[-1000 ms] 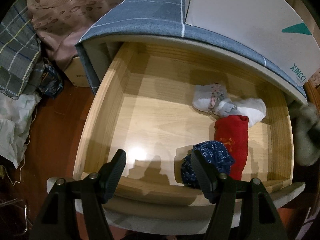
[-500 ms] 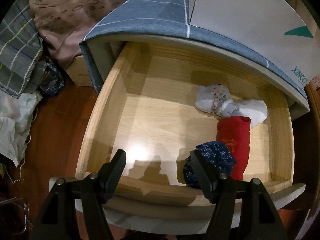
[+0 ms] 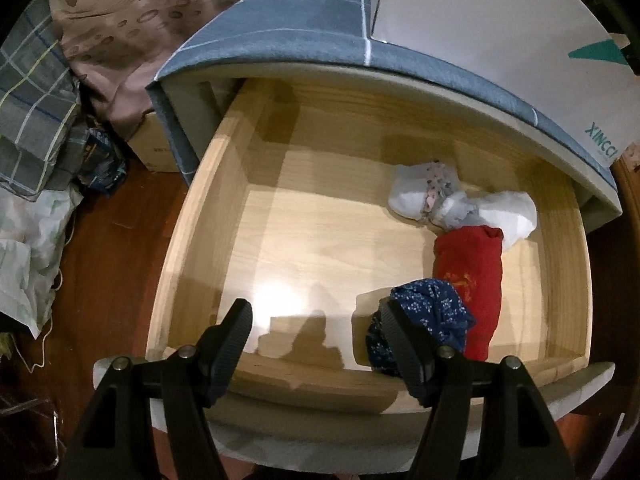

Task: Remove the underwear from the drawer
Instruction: 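Release the grey sock into the box and return the right tool to the drawer, then grasp the red sock with the right tool while the left tool grasps the navy floral garment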

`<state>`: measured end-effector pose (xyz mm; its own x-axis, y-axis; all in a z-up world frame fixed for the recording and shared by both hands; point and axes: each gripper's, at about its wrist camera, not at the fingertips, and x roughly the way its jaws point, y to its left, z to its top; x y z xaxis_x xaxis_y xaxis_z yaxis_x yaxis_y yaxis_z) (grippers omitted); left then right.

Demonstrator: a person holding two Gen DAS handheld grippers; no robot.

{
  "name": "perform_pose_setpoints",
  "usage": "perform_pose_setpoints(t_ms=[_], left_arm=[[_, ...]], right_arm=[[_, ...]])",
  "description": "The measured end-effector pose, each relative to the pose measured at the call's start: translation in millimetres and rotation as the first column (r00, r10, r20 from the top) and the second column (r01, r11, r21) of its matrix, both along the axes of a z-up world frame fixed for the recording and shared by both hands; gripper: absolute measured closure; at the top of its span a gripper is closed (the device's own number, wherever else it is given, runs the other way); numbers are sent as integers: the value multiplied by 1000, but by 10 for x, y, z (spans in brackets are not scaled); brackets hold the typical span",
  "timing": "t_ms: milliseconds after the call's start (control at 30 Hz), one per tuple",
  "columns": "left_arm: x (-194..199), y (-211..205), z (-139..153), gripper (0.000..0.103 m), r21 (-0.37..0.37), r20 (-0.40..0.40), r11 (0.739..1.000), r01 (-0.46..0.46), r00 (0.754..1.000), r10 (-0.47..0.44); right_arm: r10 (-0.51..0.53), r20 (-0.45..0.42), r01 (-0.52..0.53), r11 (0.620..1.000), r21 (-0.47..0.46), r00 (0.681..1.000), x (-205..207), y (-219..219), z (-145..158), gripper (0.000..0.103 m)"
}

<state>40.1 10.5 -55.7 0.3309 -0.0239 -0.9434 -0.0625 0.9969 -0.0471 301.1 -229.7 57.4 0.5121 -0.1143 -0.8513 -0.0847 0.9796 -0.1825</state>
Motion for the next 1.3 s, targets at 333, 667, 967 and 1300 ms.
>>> perform_pose_setpoints(t_ms=[333,667,967,1300], left_arm=[[8,-6,-34,34,-16,-12,1000,3,1000,-3],[-10,19,-43,34,-14,-17,1000,-18,1000,17],[34,53,-34,34,5,-48,1000,25,999,-24],[122,138,-82,34,-1,-67,998,67,996,-67]], right_arm=[[-7,88,0,997,75,996,-378,-184,205,45],[174,54,-181,970,165,983,-1538,-83,145,45],[208,-187,-184,973,137,960,-1678,278,-1163,54],[146,-282,-116,986,120,948,-1409,434,-1916,53]])
